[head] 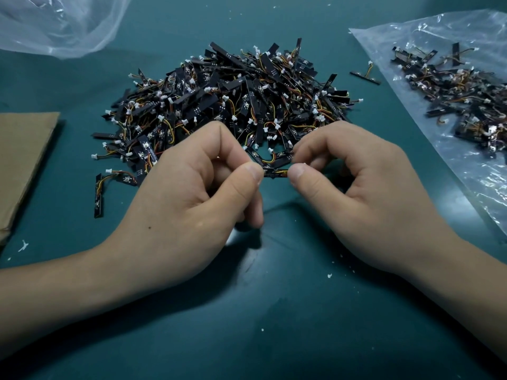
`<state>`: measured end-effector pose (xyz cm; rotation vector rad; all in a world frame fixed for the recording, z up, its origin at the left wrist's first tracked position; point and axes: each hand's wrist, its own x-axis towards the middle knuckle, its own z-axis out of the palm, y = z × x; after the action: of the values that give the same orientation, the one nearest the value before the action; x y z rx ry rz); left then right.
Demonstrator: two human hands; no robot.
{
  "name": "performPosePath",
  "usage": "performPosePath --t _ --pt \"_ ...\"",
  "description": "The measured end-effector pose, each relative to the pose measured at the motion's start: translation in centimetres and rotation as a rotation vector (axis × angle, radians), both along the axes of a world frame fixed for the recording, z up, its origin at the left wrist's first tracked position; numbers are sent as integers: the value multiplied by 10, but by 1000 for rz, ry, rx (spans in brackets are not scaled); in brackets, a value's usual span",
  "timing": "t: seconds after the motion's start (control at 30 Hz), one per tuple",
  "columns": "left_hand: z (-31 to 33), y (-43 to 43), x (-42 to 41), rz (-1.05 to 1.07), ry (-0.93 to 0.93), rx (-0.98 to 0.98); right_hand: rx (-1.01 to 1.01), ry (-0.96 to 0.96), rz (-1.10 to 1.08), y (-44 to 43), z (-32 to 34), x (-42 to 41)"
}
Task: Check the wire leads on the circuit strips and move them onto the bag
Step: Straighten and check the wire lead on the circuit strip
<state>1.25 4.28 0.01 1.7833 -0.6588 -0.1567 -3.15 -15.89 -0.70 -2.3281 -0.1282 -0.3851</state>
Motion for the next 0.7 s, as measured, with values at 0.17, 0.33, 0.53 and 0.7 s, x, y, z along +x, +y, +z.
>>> performPosePath --t 0.17,0.33,0.53,0.7 --pt "0 0 0 -9 -1 -4 99 41 170 -5 2 0" --pt "-1 0 0 -18 4 -8 168 128 189 -7 3 0" --pt "-1 0 0 -19 9 -11 207 164 201 -6 6 0" --pt "0 0 -1 -28 4 -8 219 157 201 -5 7 -1"
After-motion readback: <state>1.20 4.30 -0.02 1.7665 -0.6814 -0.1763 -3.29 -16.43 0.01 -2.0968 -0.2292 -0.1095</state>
